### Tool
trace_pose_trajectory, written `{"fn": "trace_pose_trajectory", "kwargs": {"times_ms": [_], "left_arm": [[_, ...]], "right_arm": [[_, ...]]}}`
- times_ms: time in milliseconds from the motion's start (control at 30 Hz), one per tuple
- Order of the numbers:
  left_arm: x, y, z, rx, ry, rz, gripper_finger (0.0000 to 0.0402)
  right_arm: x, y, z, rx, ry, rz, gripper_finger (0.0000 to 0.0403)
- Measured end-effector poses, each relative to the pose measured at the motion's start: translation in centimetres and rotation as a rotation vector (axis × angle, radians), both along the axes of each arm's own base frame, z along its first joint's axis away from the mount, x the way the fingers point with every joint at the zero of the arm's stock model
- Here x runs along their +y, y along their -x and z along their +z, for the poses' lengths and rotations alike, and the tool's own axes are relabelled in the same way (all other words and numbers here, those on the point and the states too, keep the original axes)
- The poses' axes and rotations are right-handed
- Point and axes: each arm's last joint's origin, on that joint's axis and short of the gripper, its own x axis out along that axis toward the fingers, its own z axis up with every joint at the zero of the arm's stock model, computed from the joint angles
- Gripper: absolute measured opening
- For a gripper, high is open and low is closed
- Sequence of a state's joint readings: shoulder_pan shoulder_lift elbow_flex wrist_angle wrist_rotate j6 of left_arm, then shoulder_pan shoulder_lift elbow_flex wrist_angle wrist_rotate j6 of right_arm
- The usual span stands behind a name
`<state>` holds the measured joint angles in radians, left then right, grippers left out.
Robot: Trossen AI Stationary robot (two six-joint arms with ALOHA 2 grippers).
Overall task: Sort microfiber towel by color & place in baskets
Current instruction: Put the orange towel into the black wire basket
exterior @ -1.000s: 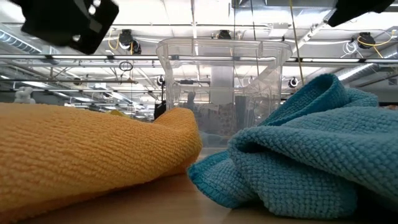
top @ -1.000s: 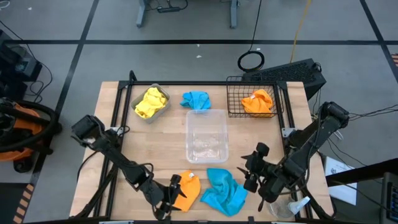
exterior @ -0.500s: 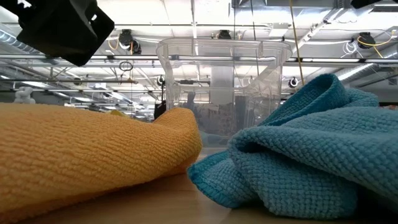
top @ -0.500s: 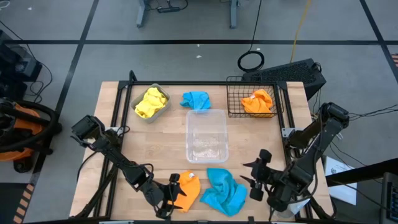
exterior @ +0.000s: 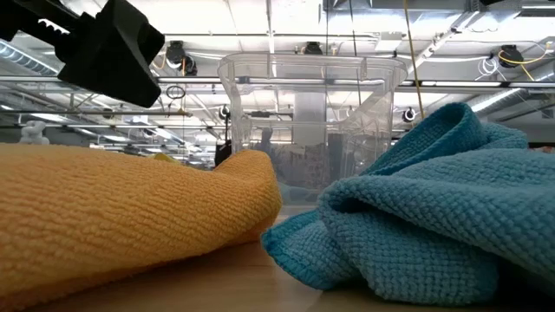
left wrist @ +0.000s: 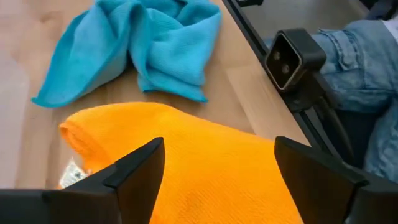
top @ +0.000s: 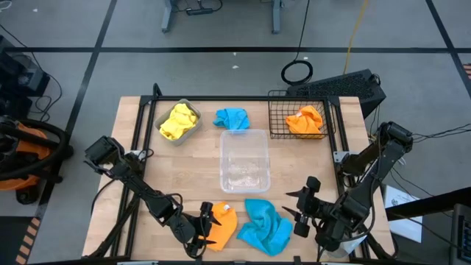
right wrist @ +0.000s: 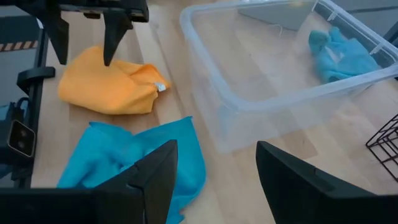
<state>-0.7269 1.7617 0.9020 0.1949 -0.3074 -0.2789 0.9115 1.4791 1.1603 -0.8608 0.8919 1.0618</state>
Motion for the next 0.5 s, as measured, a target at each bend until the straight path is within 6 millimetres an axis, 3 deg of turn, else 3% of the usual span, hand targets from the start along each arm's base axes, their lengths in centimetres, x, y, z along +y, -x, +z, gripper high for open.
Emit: {"fn": "trace_pose_trajectory", "kwargs": {"times_ms": [167,500], "left_arm": [[-0.3,-0.1,-1.1,0.04,0.002,-0.045,0.0313],[0.5,-1.4,-6.0,0.145,-0.045,0.029,0.0313]], "right_arm": [[0.4,-0.3,-0.8,0.02,0.022,0.004,0.021],[0.6,-0.5,-1.1,0.027,0.049,0.019,0.021]]}}
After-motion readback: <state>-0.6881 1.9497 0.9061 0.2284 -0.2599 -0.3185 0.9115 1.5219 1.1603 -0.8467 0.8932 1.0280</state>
